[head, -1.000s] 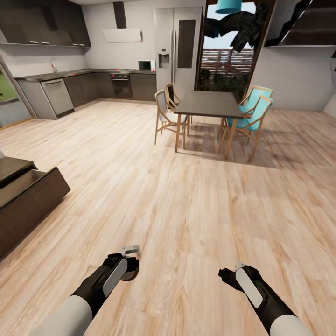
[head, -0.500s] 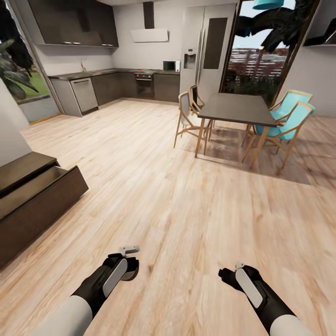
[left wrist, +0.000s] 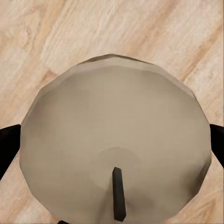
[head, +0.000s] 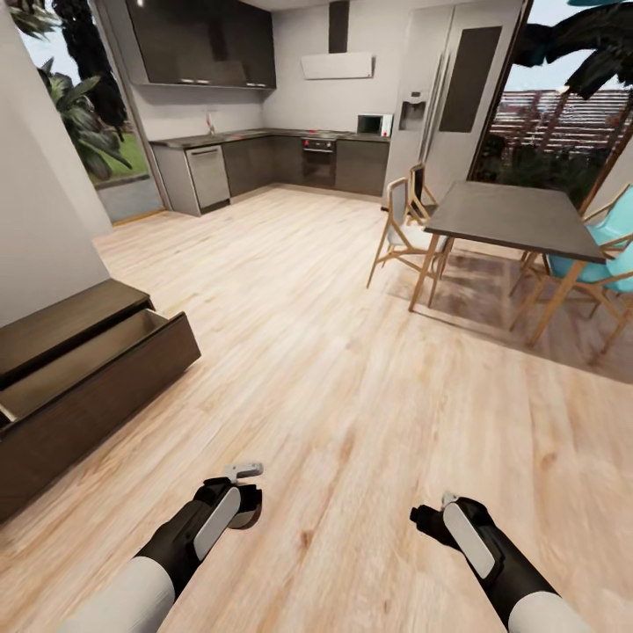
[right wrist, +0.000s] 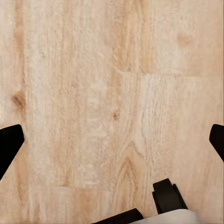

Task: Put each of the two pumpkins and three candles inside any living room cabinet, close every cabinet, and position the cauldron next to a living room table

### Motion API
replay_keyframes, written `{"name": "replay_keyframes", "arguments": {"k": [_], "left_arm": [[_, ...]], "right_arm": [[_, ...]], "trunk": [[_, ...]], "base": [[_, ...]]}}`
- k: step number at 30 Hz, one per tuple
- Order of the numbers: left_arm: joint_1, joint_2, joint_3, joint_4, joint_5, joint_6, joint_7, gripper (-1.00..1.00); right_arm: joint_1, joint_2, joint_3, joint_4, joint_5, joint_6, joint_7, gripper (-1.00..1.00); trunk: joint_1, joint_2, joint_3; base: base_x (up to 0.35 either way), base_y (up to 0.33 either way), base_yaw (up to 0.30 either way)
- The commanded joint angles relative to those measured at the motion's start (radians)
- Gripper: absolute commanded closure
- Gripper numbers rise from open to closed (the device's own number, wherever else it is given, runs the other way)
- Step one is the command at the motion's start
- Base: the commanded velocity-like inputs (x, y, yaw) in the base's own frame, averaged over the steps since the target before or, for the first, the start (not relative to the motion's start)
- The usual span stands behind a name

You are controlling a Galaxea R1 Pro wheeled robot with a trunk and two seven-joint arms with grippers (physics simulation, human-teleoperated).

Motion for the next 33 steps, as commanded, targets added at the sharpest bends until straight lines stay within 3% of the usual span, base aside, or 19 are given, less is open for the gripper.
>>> {"name": "replay_keyframes", "arguments": {"k": [1, 12, 23, 33], "left_arm": [[-0.001, 0.000, -0.004, -0.001, 0.009, 0.001, 0.010, 1.00], [-0.001, -0.004, -0.006, 0.000, 0.008, 0.001, 0.011, 1.00], [-0.001, -0.006, -0.006, 0.000, 0.007, 0.001, 0.011, 1.00], [-0.001, -0.007, -0.007, 0.000, 0.006, 0.001, 0.013, 1.00]], "right_arm": [[0.000, -0.002, 0.005, -0.005, -0.010, 0.002, -0.010, -1.00], [-0.001, -0.002, 0.005, -0.011, -0.010, 0.003, -0.005, -1.00], [-0.001, -0.002, 0.005, -0.011, -0.011, 0.001, -0.006, -1.00], [-0.001, -0.002, 0.005, -0.013, -0.010, 0.000, -0.006, -1.00]], "trunk": [[0.001, 0.000, -0.001], [0.001, 0.000, -0.006], [0.001, 0.000, -0.009], [0.001, 0.000, -0.009]], "base": [[0.324, 0.000, 0.284], [0.324, 0.000, 0.276], [0.324, 0.000, 0.061], [0.324, 0.000, 0.259]]}}
